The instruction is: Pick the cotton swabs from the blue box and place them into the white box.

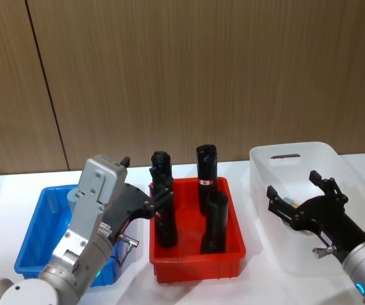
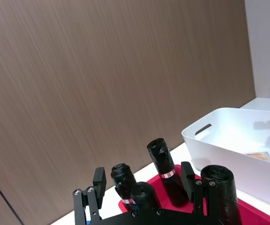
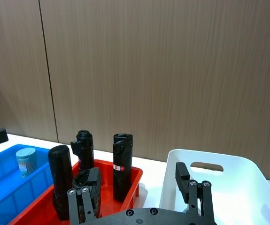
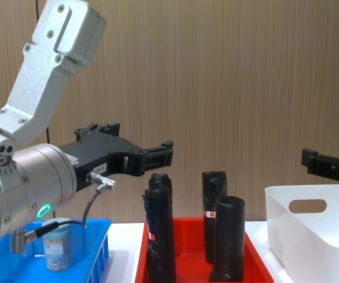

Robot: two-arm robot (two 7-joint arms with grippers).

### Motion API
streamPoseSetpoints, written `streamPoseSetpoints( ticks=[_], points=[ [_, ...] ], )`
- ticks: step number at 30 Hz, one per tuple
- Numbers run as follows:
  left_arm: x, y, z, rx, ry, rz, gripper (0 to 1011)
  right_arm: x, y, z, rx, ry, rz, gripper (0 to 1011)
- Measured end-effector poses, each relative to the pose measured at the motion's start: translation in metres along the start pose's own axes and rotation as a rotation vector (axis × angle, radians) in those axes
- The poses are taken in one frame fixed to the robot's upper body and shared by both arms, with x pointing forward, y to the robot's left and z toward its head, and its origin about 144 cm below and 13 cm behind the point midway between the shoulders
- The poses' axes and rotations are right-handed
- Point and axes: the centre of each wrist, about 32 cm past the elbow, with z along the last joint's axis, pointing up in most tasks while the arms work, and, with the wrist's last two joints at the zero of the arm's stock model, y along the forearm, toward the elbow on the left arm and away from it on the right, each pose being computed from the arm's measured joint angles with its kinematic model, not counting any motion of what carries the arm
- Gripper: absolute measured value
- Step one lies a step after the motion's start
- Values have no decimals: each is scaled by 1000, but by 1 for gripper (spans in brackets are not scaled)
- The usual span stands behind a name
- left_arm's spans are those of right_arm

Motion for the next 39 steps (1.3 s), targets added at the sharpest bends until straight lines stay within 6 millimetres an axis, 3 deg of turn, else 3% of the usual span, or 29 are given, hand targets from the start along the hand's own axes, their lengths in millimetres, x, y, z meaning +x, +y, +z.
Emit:
streamPoseSetpoints(
  ticks=[21, 39],
  points=[
    [-2, 1, 1, -5, -5, 17, 1004, 1, 0, 0, -3, -1, 5, 1002],
    [-1, 1, 1, -3, -4, 18, 1004, 17, 9, 4, -94, 18, 135, 1002]
  ],
)
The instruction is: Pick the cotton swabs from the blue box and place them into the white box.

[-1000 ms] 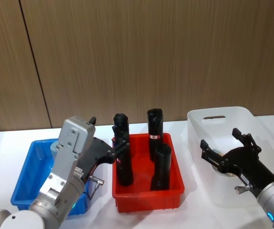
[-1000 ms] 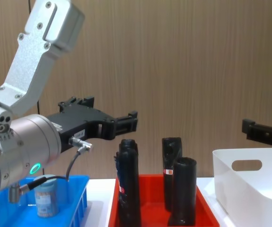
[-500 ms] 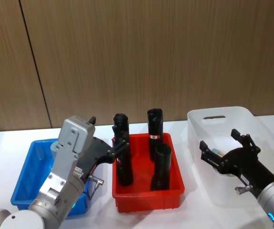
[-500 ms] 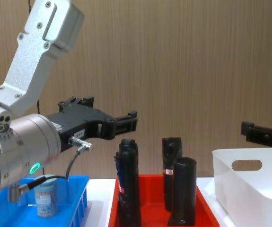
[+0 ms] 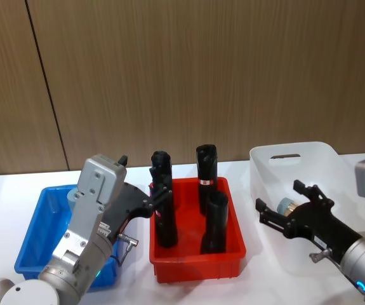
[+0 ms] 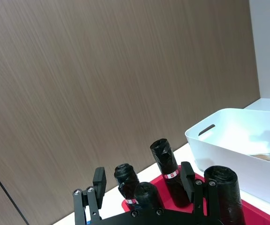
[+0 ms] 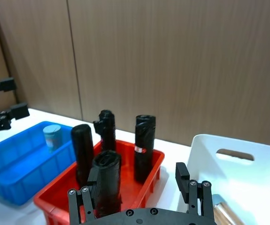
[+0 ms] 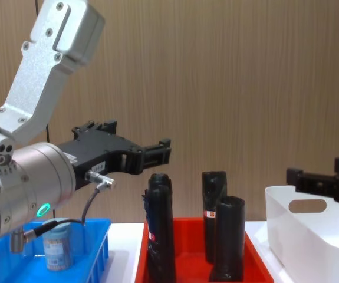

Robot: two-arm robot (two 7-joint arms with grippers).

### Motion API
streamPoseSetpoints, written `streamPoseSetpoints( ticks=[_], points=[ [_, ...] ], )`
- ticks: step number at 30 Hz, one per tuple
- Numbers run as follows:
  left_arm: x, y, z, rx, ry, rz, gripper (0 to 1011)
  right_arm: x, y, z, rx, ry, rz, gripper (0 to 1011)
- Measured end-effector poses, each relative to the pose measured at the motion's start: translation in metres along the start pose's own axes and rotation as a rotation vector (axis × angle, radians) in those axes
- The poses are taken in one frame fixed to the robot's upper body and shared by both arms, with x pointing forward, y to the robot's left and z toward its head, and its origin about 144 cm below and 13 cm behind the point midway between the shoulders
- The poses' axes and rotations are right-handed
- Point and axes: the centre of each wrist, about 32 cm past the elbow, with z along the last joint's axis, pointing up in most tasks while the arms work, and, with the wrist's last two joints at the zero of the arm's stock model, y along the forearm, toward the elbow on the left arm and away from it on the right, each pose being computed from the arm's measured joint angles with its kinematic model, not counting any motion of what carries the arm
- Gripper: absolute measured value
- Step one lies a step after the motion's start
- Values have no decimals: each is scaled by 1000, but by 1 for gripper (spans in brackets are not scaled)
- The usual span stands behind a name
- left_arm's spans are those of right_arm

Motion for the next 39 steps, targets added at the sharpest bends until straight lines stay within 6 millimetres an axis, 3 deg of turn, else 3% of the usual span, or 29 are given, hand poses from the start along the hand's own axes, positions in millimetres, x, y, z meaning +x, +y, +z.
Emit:
streamPoseSetpoints(
  ticks=[16, 39],
  points=[
    [0, 0, 0, 0, 0, 0, 1004, 10, 27, -2, -81, 14, 117, 1002],
    [0, 0, 0, 0, 0, 0, 1004, 4, 63, -11, -143, -14, 214, 1002]
  ],
)
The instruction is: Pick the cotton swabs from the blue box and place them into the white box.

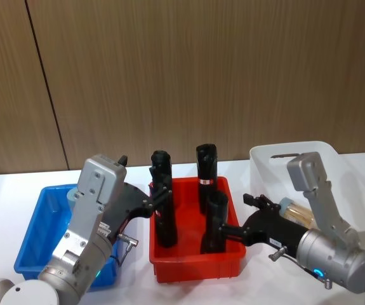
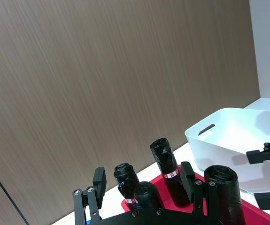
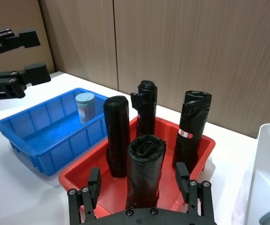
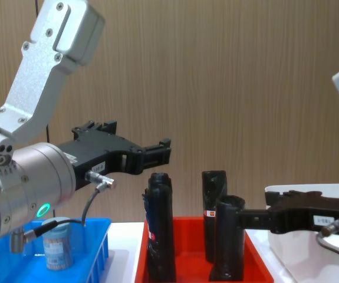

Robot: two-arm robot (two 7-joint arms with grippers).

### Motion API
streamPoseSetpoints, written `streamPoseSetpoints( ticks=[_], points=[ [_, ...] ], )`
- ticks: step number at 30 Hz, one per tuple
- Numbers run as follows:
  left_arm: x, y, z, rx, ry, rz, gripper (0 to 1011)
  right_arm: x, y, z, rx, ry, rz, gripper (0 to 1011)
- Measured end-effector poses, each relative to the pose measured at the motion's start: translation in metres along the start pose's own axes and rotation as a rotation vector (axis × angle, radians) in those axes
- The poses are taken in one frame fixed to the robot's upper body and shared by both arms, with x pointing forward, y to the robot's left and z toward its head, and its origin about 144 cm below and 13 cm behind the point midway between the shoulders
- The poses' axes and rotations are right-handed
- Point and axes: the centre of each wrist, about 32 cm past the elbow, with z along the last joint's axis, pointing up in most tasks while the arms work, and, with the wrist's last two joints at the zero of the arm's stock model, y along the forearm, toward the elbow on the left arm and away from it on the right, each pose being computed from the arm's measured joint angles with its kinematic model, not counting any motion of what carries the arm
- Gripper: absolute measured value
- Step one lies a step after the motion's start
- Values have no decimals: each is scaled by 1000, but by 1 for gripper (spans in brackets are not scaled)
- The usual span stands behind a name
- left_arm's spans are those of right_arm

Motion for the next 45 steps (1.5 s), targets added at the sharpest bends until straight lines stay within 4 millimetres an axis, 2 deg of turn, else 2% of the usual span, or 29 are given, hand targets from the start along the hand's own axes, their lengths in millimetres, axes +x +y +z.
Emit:
streamPoseSetpoints(
  ticks=[29, 40, 45],
  points=[
    [0, 0, 0, 0, 0, 0, 1004, 5, 45, -1, -38, -13, -15, 1002],
    [0, 0, 0, 0, 0, 0, 1004, 8, 57, -4, -60, -10, -36, 1002],
    [0, 0, 0, 0, 0, 0, 1004, 9, 61, -5, -66, -4, -44, 911]
  ],
)
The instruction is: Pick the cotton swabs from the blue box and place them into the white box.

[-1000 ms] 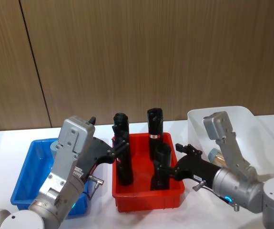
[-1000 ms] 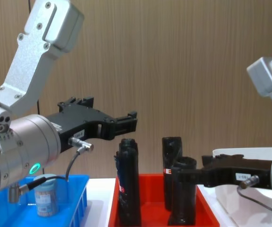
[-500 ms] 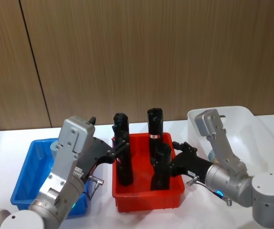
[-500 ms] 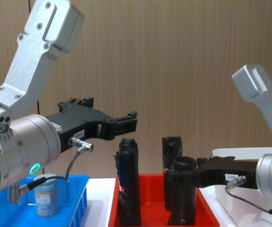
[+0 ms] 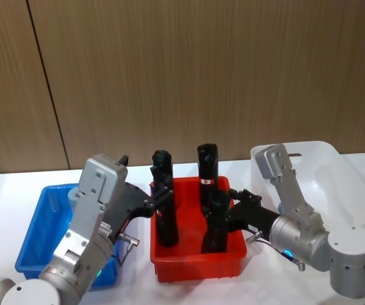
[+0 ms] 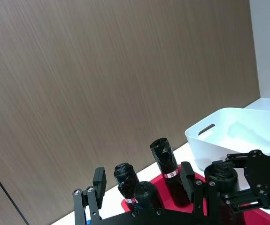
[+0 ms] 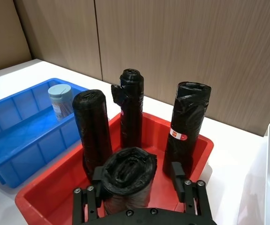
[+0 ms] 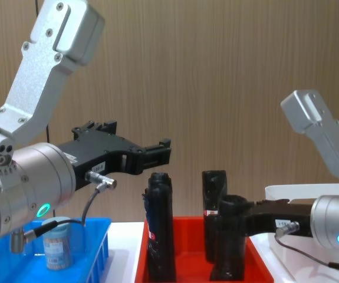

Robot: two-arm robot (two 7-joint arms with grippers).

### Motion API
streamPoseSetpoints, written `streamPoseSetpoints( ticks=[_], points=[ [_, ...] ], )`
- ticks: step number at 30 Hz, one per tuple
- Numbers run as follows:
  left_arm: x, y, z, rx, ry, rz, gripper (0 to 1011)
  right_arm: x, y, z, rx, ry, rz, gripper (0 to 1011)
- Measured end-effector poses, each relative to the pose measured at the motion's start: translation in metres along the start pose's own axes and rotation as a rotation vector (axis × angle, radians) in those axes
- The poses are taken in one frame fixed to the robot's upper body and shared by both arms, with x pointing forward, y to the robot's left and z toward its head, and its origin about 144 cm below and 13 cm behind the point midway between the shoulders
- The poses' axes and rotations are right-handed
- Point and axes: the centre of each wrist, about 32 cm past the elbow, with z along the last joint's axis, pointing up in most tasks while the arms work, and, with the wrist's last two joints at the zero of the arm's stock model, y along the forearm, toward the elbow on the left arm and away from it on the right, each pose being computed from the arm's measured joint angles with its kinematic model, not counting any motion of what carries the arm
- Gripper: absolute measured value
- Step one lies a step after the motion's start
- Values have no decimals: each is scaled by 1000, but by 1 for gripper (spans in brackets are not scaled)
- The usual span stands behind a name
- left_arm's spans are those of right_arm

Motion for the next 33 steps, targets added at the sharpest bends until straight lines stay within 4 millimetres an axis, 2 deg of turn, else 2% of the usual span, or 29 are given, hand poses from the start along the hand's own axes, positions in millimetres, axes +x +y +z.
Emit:
streamPoseSetpoints(
  ticks=[6, 7, 8, 10, 11, 15, 27, 33],
  points=[
    [0, 0, 0, 0, 0, 0, 1004, 0, 2, 1, 0, 8, -1, 739],
    [0, 0, 0, 0, 0, 0, 1004, 0, 2, 1, 0, 9, -1, 739],
    [0, 0, 0, 0, 0, 0, 1004, 0, 2, 1, -1, 9, -1, 682],
    [0, 0, 0, 0, 0, 0, 1004, 0, 2, 1, 0, 9, 0, 647],
    [0, 0, 0, 0, 0, 0, 1004, 0, 2, 2, 3, 10, 1, 589],
    [0, 0, 0, 0, 0, 0, 1004, -2, 0, 4, 11, 10, 4, 496],
    [0, 0, 0, 0, 0, 0, 1004, -3, -13, 16, 60, 5, 4, 419],
    [0, 0, 0, 0, 0, 0, 1004, 0, -25, 29, 109, 3, -9, 387]
  ],
)
